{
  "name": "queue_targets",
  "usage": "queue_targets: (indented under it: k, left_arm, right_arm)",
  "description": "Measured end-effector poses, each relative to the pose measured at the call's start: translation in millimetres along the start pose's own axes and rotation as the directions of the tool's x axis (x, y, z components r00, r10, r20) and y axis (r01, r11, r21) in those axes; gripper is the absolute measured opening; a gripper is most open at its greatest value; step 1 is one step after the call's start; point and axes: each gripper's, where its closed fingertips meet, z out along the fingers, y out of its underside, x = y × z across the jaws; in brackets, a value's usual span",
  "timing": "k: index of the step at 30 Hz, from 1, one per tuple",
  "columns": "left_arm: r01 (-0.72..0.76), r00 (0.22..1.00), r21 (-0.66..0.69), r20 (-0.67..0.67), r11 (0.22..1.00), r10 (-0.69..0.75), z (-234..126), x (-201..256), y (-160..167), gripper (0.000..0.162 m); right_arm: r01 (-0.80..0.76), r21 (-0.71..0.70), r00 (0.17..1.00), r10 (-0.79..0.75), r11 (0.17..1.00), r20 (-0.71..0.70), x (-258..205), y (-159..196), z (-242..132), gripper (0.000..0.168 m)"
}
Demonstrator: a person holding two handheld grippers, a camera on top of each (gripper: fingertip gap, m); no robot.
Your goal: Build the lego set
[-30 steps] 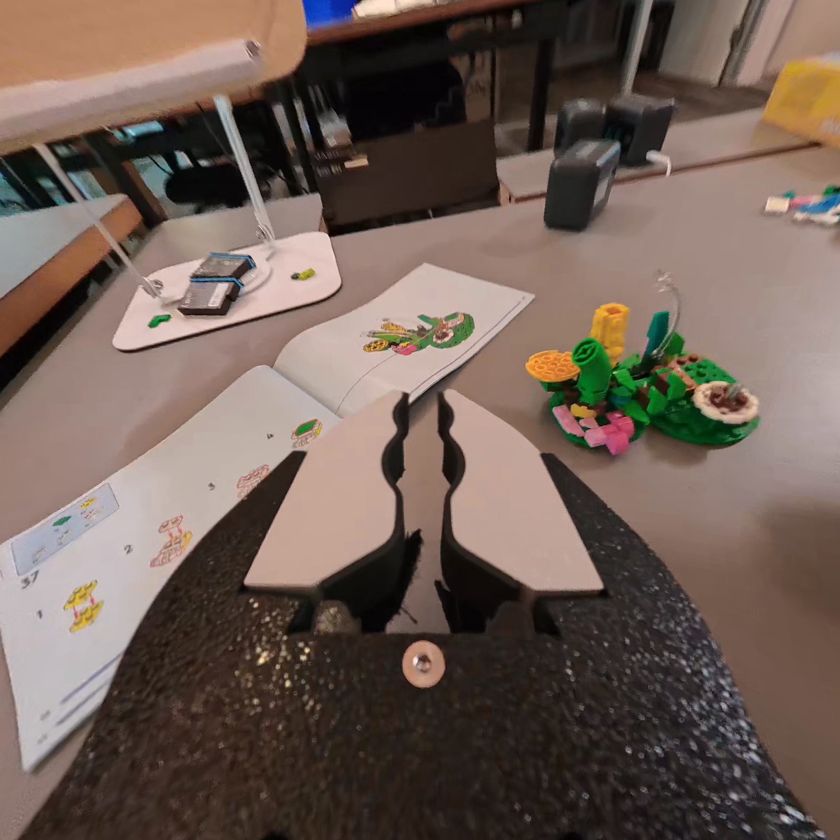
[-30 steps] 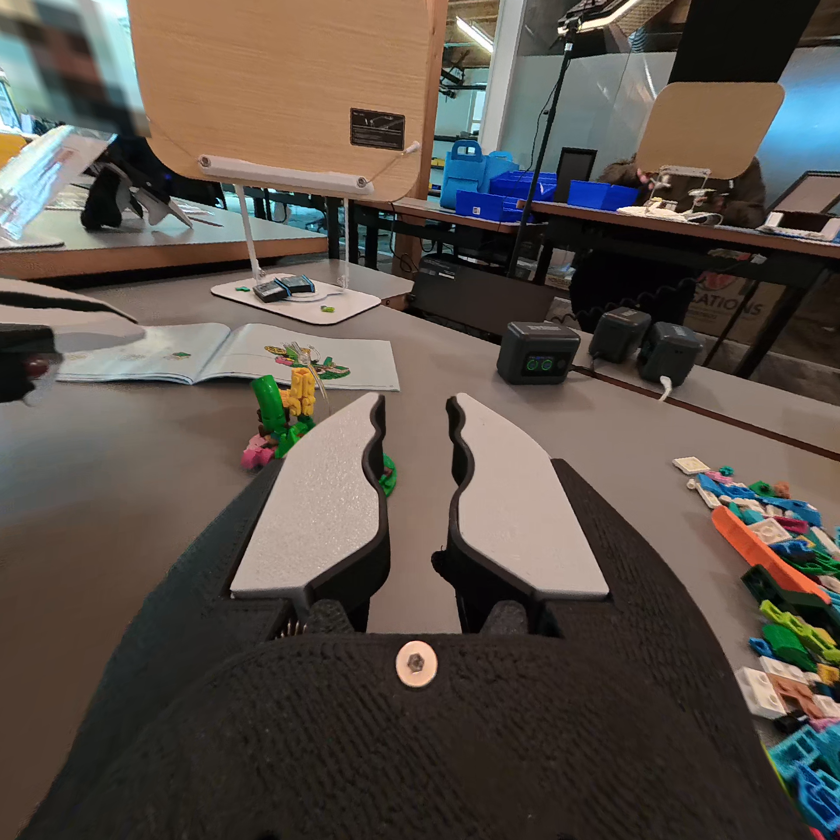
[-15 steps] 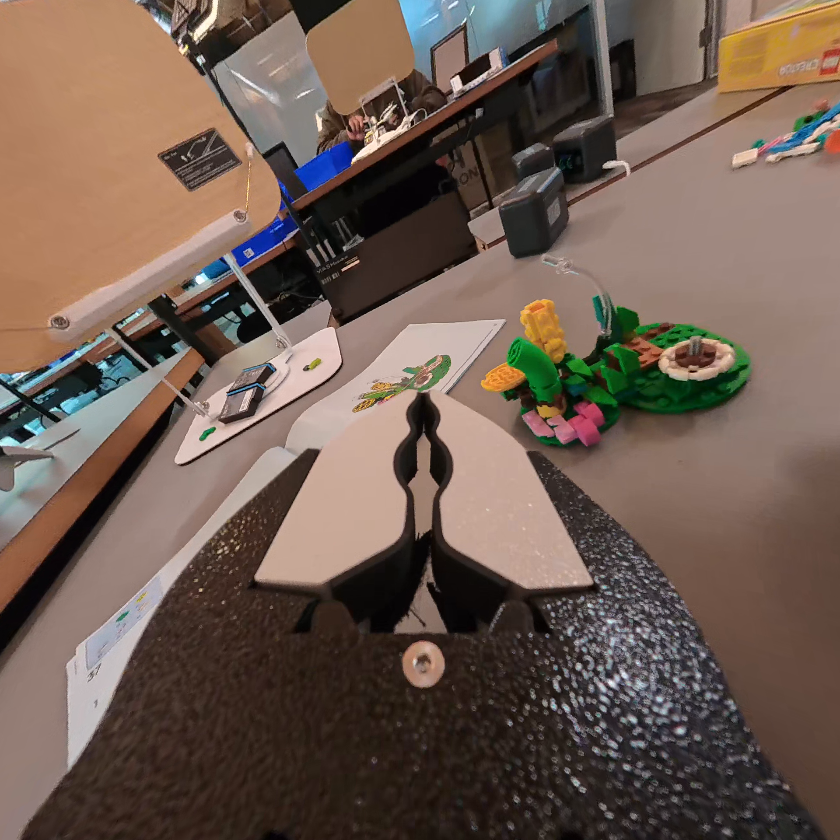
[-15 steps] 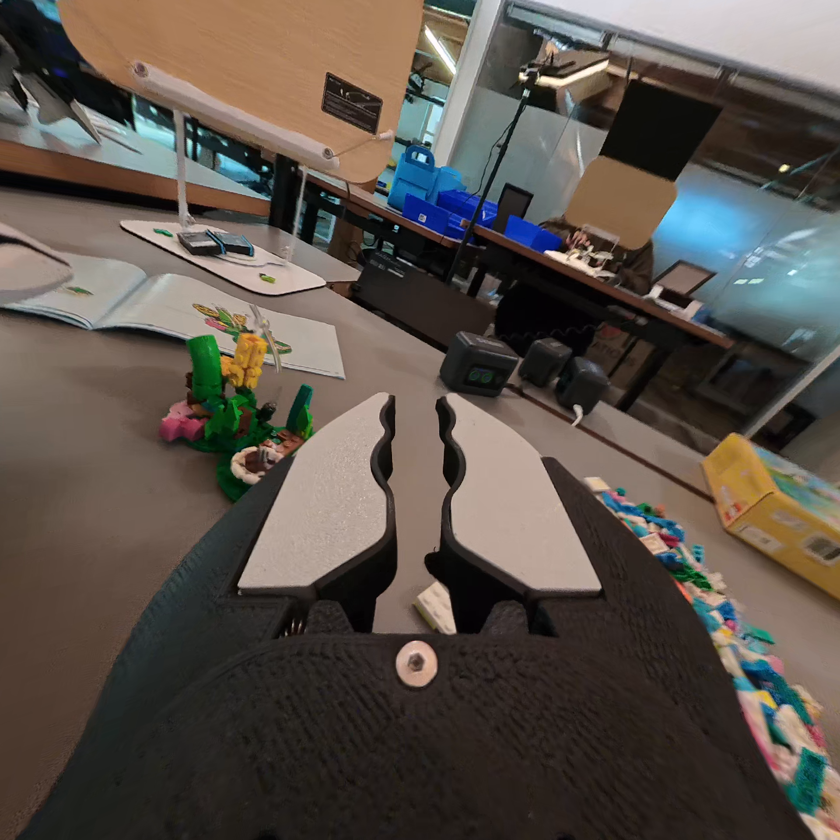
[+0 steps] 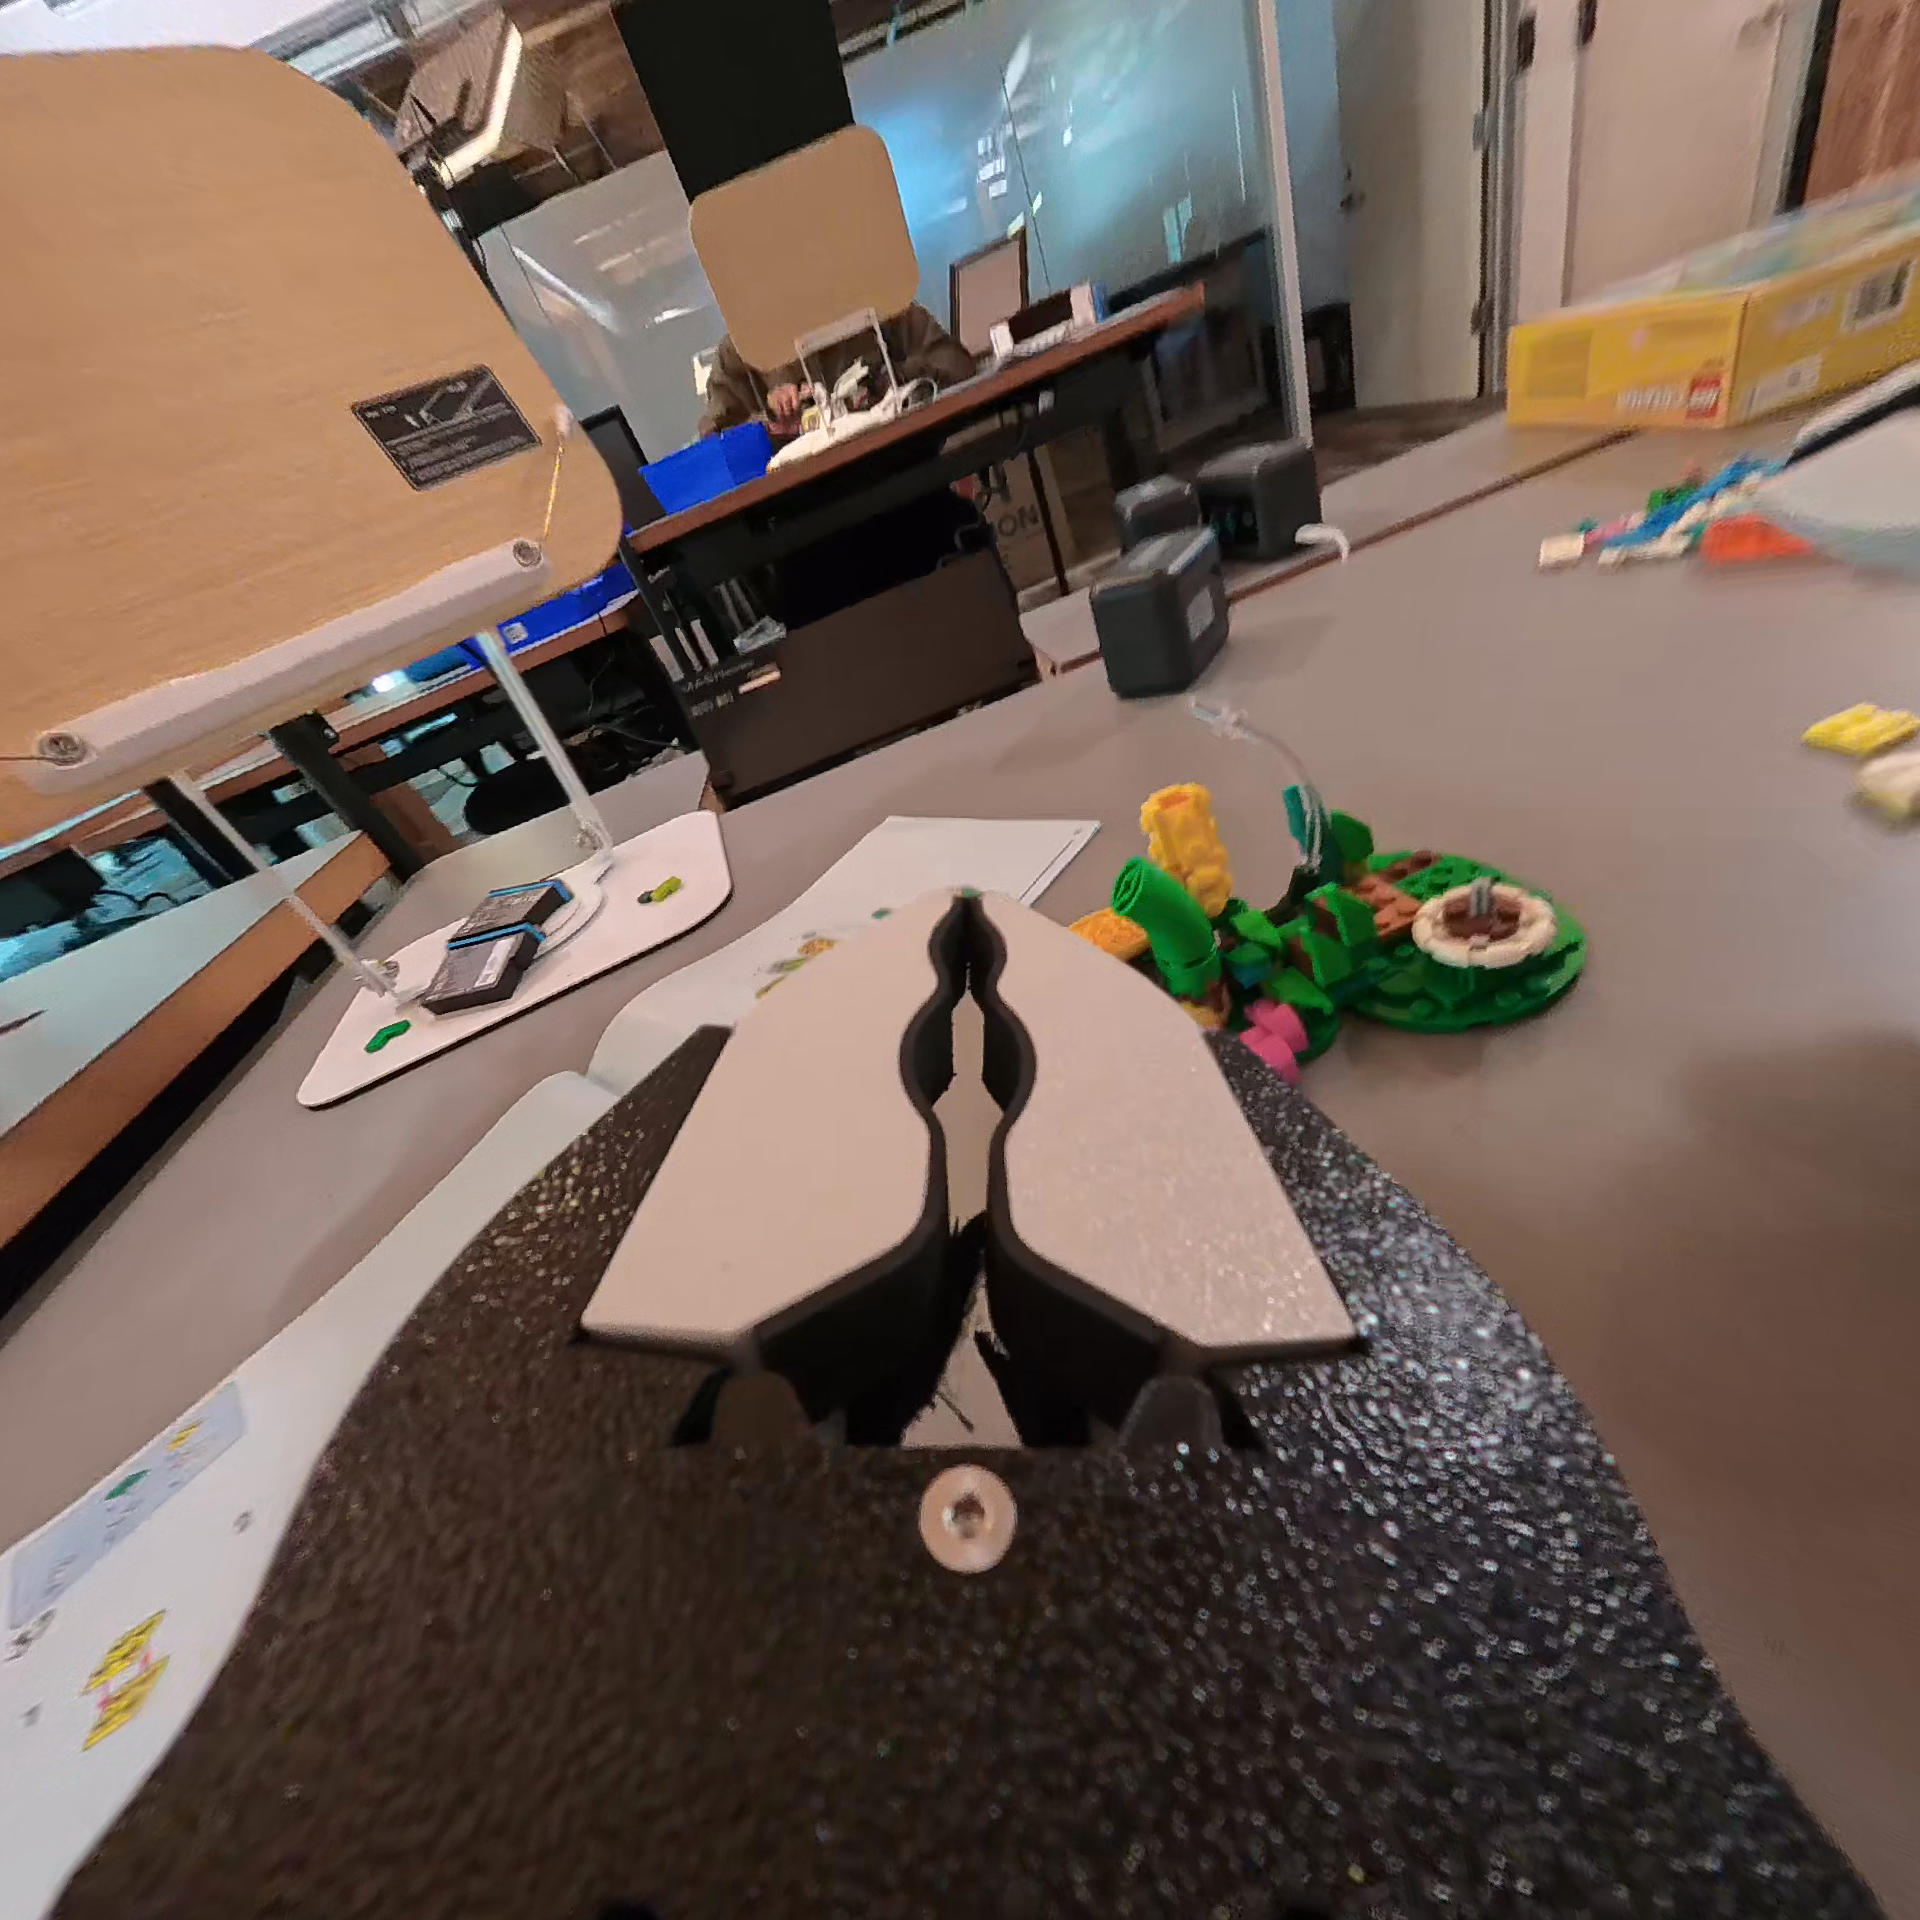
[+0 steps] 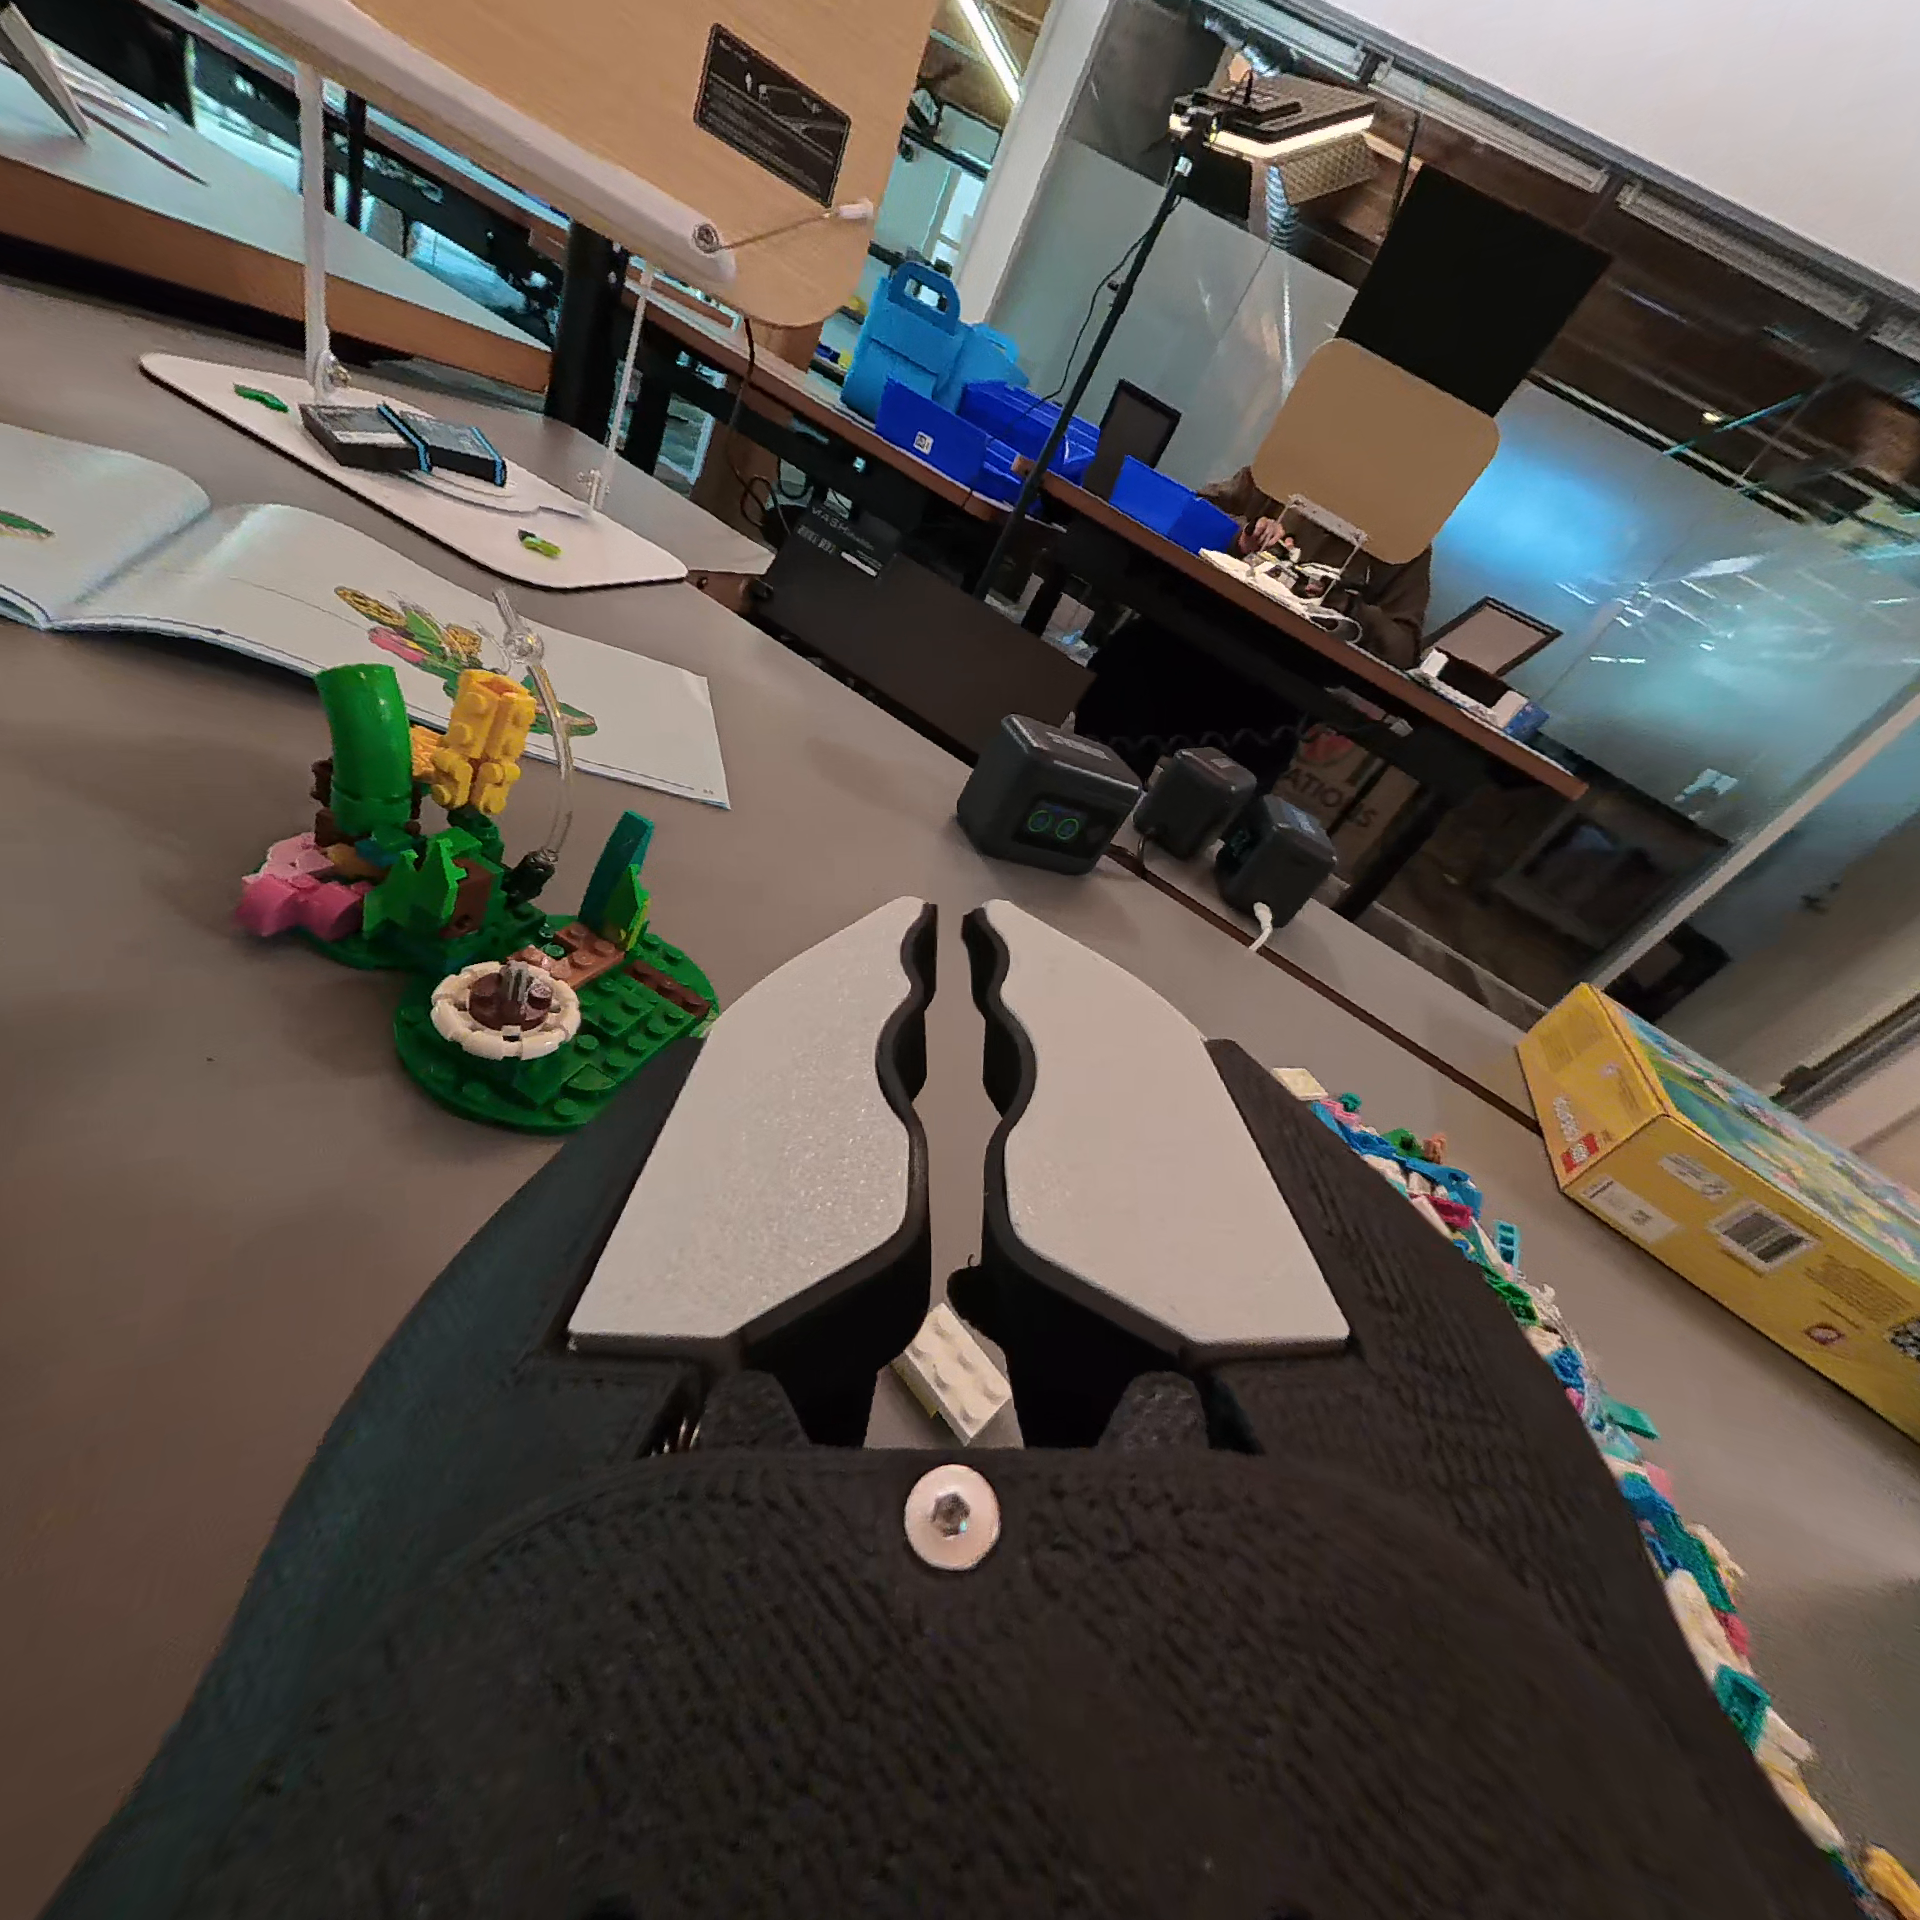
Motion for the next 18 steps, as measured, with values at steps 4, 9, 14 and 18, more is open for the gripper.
queue_targets:
  k: [4,9,14,18]
  left_arm:
    - [0.083,0.996,0.044,-0.034,0.996,-0.082,-3.4,2.0,-7.3,0.0]
    - [0.069,0.989,0.067,-0.139,0.995,-0.059,-5.9,22.2,-13.4,0.0]
    - [0.351,0.728,0.012,-0.632,0.936,-0.265,-33.6,97.1,-44.6,0.0]
    - [0.232,0.668,-0.075,-0.712,0.97,-0.215,-33.9,128.6,-37.5,0.0]
  right_arm:
    - [0.001,0.003,1.0,-0.001,1.0,-0.005,2.4,-0.4,-1.2,0.004]
    - [0.04,0.045,0.999,-0.041,0.998,0.03,-4.9,-8.7,-6.9,0.0]
    - [-0.008,0.048,0.992,0.002,0.999,0.122,35.4,-5.6,-21.1,0.0]
    - [-0.213,-0.241,0.9,0.286,0.947,0.33,67.1,35.0,-38.8,0.017]
